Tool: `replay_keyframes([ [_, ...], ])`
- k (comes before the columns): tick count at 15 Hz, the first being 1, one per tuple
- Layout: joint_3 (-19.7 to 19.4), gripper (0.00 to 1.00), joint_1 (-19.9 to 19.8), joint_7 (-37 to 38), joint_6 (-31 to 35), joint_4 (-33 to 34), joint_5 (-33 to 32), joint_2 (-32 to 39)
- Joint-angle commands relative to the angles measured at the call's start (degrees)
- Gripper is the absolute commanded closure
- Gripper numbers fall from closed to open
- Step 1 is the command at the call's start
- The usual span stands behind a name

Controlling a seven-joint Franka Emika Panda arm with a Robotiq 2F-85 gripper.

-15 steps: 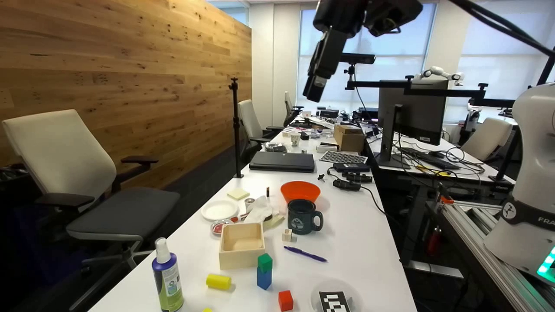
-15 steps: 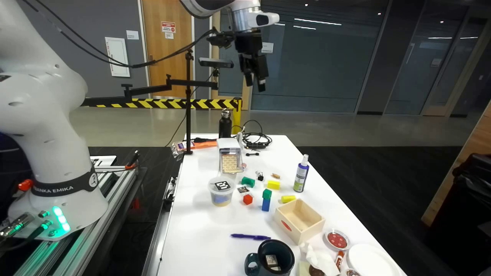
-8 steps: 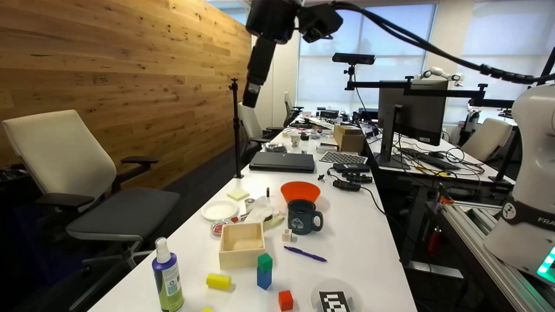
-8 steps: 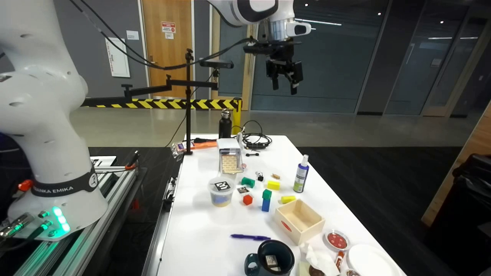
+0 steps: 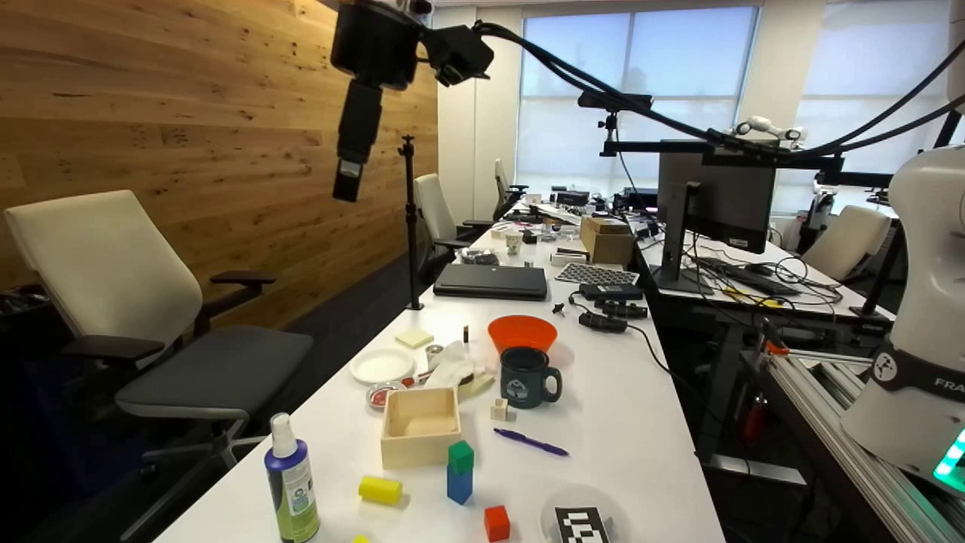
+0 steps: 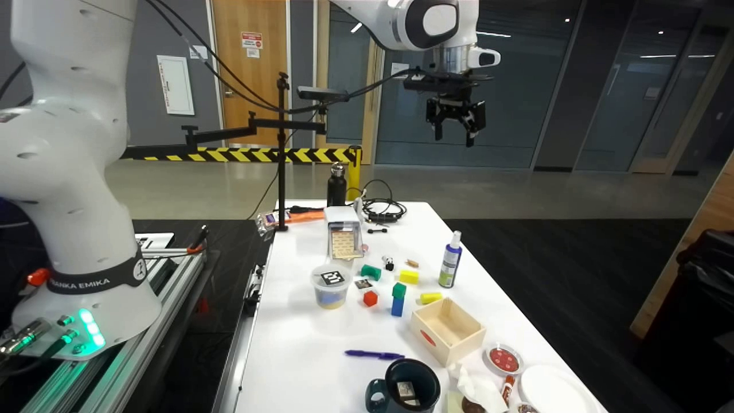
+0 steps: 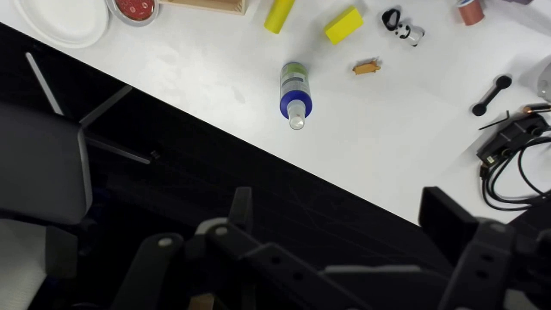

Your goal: Put the blue bottle inside the small crate, then place the clear lid on the table

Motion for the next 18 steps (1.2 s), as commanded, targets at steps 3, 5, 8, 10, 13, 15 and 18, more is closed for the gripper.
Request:
replay_keyframes([
  [3,-0.3,0.0,1.6,-1.9,-9.5,15.0,-3.1,11.7],
  [5,-0.3,0.0,1.9,-2.7,-12.5,18.4,-3.3,14.7],
  [8,-0.3,0.0,2.4,-4.4,-15.9,24.0,-3.3,19.7],
  [10,-0.2,0.0,2.7,-5.9,-17.8,27.6,-3.3,22.8],
  [13,-0.1,0.0,2.4,-4.8,-15.6,23.7,-1.7,21.4],
  [15,-0.1,0.0,2.8,-4.8,-16.6,26.0,-1.7,23.5],
  [18,-1.0,0.0,2.9,-0.5,-14.7,20.6,-1.7,19.6],
])
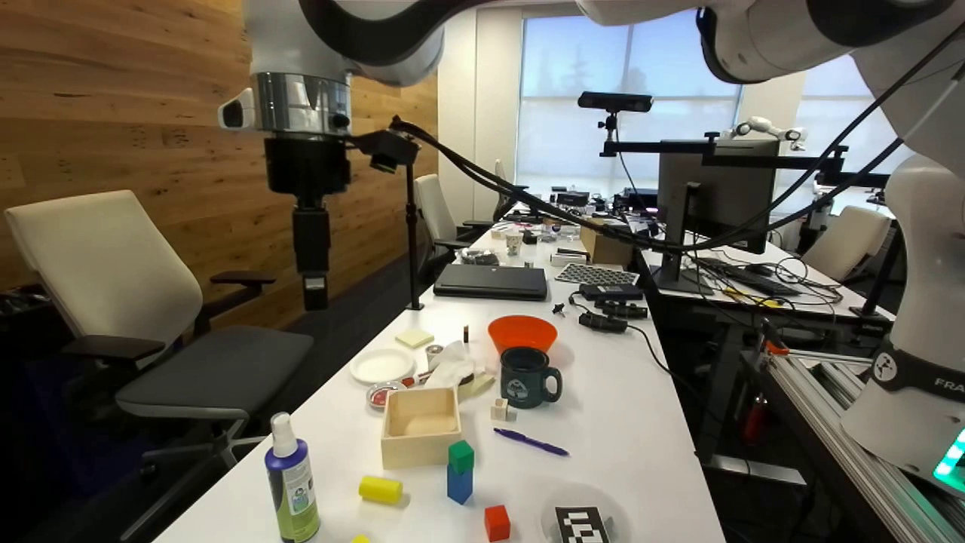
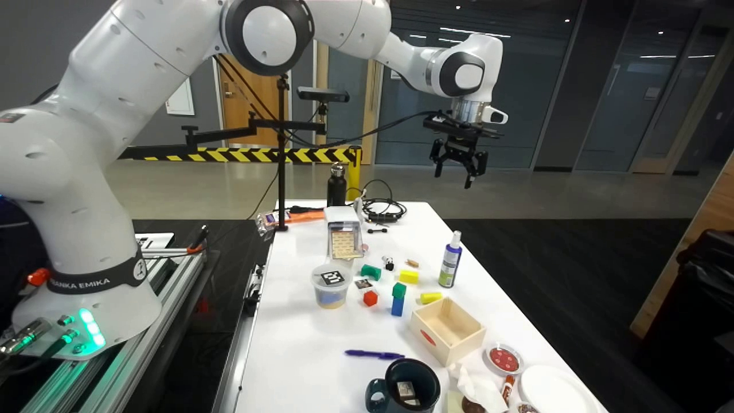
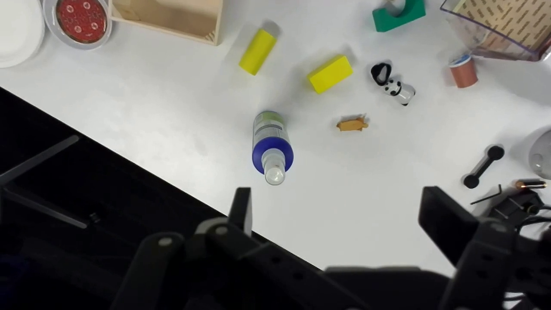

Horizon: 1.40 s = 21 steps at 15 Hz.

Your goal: Put the blue bottle inside the small crate, then place the clear lid on the table

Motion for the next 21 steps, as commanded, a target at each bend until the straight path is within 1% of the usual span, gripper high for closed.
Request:
replay_keyframes([
  [1,-0.9,0.0,0.6,4.9,2.7,-6.1,-0.4,-4.2],
  [4,-0.7,0.0,0.8,6.6,3.9,-4.7,-0.1,-2.9],
  [8,0.0,0.0,1.0,5.5,3.3,-0.4,0.6,1.2],
  [15,0.2,0.0,-0.1,4.5,0.0,5.3,1.7,9.2],
  [21,1.2,0.0,0.2,1.4,-4.4,14.6,1.9,17.9],
])
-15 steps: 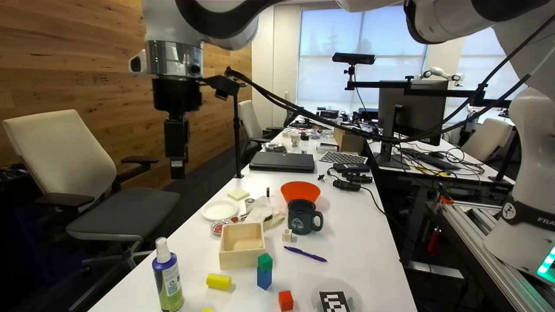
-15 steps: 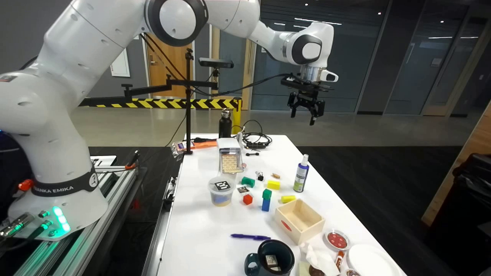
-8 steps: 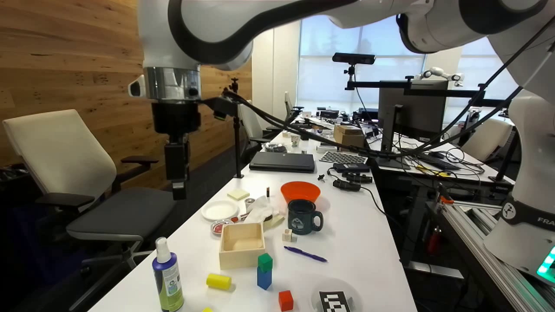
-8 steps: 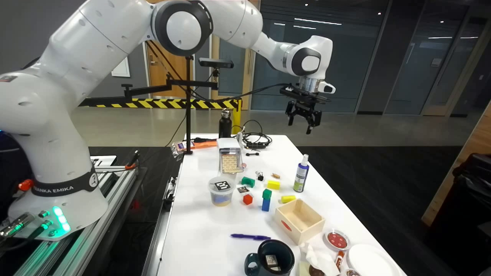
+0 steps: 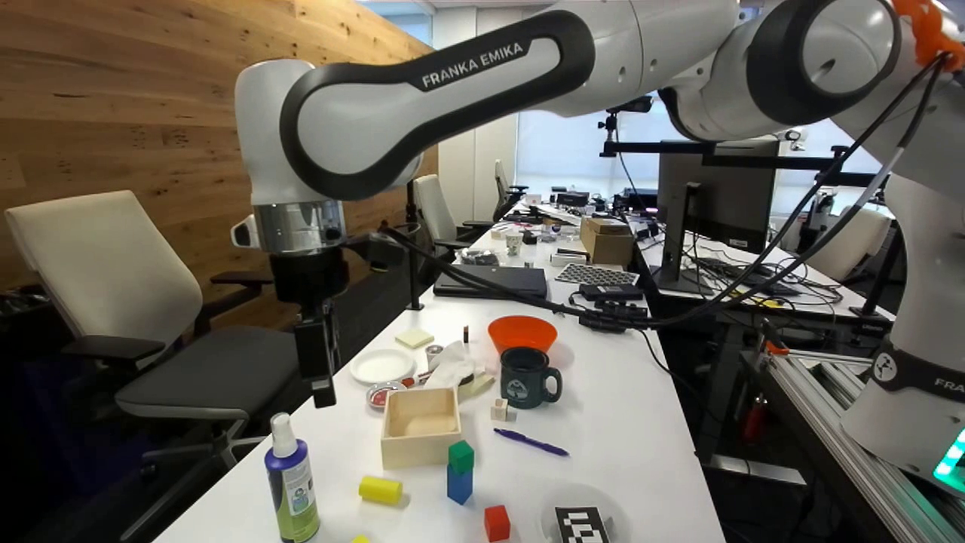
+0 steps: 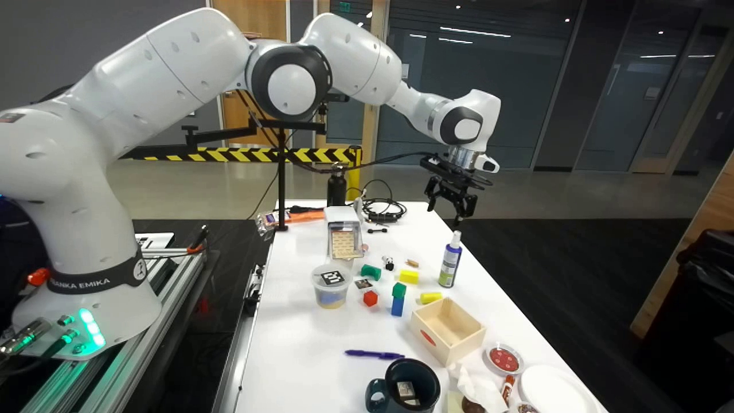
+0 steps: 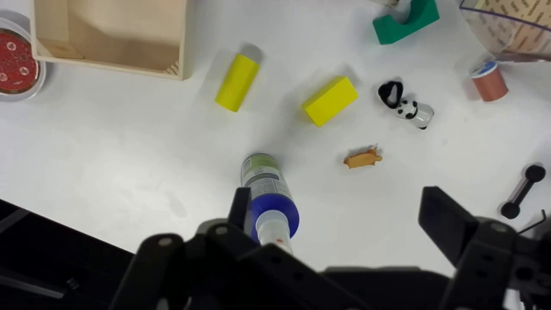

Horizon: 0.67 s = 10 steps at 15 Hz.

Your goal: Put the blue bottle inside the small crate, then place the clear lid on the table

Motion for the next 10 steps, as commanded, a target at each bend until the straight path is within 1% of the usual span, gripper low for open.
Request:
replay_keyframes([
  [1,1.1,0.0,0.2,-3.4,-5.3,9.8,1.3,6.8],
  [6,0.9,0.0,1.5,-6.5,-9.4,16.8,0.5,12.2],
  [7,1.2,0.0,1.5,-7.0,-11.0,19.6,-0.1,13.6],
  [10,0.0,0.0,1.8,-7.8,-13.0,22.6,0.1,15.0],
])
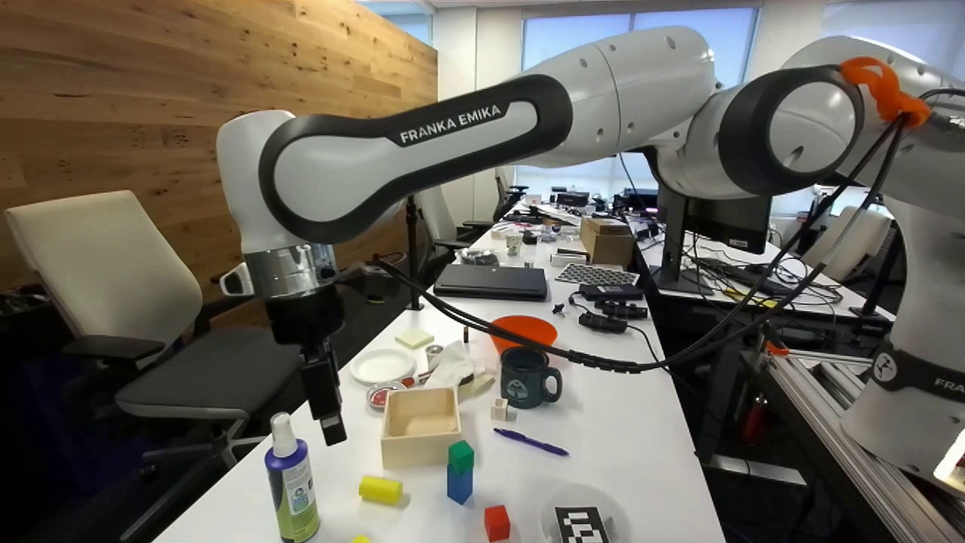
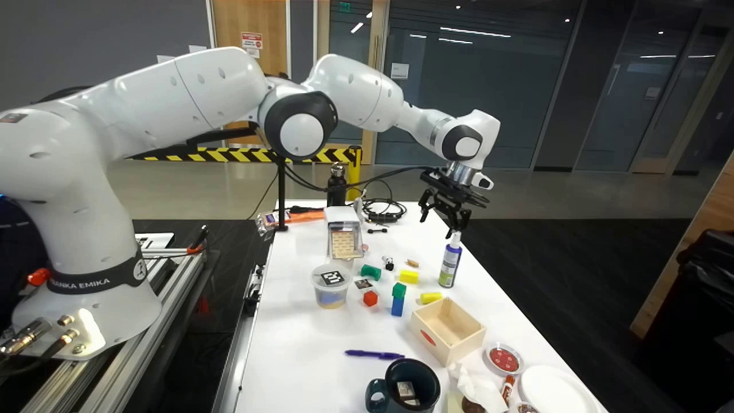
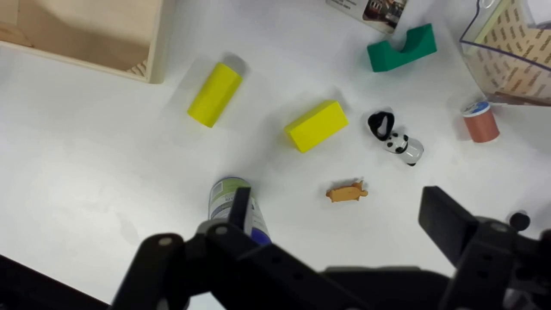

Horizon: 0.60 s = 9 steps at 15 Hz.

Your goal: Put the blue bottle inside the small crate, then place the clear lid on the table

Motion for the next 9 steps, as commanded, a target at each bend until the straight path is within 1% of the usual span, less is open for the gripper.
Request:
replay_keyframes([
  [1,-1.2,0.0,0.6,-1.5,-3.8,8.7,-0.2,4.3],
  [5,-2.5,0.0,0.8,0.7,-3.1,12.4,0.0,7.4],
  [6,-2.3,0.0,0.5,1.4,-2.1,11.2,-0.3,7.2],
  [7,-2.6,0.0,0.6,2.0,-2.0,11.4,-0.3,7.8],
  [9,-2.6,0.0,0.5,3.4,-3.0,11.6,0.2,8.2],
])
